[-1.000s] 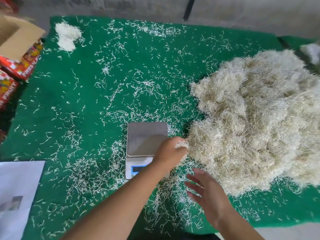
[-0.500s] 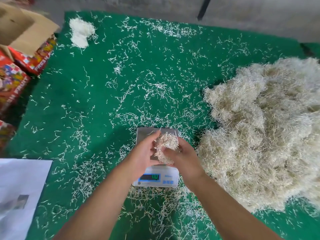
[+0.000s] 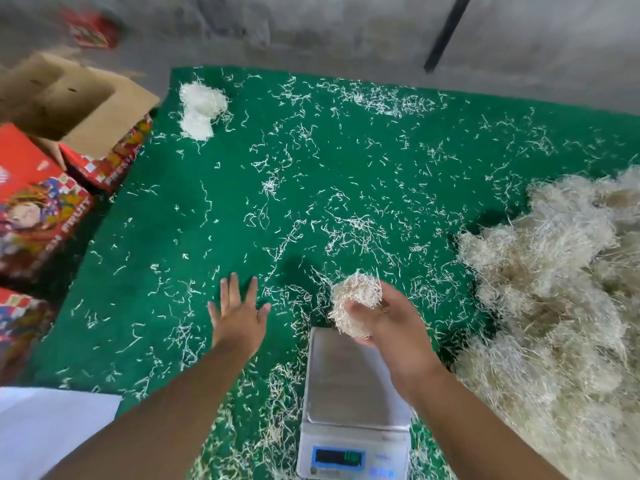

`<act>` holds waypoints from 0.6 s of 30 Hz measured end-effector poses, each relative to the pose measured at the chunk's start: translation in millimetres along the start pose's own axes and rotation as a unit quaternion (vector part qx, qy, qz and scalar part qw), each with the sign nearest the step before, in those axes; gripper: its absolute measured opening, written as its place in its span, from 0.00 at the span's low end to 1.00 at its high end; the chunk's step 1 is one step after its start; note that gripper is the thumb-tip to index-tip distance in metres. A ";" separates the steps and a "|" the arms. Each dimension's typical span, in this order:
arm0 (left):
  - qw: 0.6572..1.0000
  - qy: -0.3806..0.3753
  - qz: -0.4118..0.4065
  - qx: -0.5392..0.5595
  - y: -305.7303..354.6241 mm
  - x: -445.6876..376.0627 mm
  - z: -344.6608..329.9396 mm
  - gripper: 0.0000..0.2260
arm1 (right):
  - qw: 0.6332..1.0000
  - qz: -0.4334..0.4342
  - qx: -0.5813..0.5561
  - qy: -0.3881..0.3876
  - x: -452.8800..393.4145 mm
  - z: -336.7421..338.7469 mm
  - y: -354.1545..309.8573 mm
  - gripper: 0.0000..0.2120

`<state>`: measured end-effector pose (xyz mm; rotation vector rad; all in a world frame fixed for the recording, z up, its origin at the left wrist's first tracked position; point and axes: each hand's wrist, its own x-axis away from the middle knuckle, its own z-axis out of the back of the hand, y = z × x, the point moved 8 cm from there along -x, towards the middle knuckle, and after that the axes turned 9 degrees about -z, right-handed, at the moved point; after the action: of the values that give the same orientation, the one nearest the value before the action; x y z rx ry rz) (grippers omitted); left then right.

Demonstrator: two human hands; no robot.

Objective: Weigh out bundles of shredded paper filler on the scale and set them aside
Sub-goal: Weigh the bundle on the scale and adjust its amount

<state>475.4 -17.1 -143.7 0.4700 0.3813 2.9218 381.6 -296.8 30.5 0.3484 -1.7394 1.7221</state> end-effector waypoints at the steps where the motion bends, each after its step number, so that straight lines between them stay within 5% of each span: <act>1: 1.000 0.002 -0.004 -0.016 -1.2 -14.6 -1.6 0.31 | 1.000 -0.001 -0.002 -0.003 -9.9 -6.8 -3.5 0.43; 18: 0.989 0.102 -0.037 -0.101 -1.7 -69.7 -8.6 0.33 | 0.988 0.058 0.109 -0.090 -269.0 -220.1 -82.5 0.36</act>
<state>538.2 -30.9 -172.0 0.1254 0.1196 2.9011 690.9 -161.9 -87.0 0.5228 -1.7286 2.0260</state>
